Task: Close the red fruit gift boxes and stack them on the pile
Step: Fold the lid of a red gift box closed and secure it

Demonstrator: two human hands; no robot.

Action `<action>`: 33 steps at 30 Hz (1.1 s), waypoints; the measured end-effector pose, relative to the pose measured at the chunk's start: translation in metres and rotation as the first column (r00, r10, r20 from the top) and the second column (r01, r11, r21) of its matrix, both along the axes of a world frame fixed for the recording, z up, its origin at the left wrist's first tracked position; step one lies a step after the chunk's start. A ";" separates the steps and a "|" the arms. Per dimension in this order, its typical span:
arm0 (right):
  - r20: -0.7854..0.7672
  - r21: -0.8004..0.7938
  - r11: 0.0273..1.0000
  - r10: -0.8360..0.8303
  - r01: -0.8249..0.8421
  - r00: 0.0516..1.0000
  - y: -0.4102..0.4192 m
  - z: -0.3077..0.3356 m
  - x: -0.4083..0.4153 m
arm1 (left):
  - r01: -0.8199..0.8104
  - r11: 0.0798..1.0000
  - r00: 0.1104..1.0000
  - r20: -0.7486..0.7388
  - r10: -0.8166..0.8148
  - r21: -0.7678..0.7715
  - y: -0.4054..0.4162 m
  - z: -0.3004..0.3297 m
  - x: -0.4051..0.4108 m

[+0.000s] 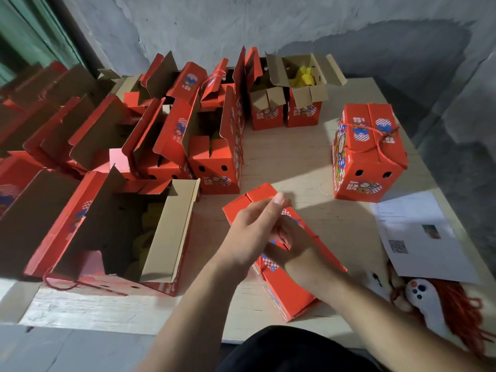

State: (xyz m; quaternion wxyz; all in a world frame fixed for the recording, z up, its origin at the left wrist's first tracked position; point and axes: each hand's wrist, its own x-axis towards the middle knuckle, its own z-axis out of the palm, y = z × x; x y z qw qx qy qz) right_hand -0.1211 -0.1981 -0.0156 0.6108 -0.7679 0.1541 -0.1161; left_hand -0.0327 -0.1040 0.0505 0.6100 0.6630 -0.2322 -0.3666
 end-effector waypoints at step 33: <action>-0.149 0.071 0.990 -0.113 0.125 0.982 -0.082 0.077 0.009 | -0.191 0.964 0.960 -0.172 0.223 0.186 0.008 -0.103 -0.021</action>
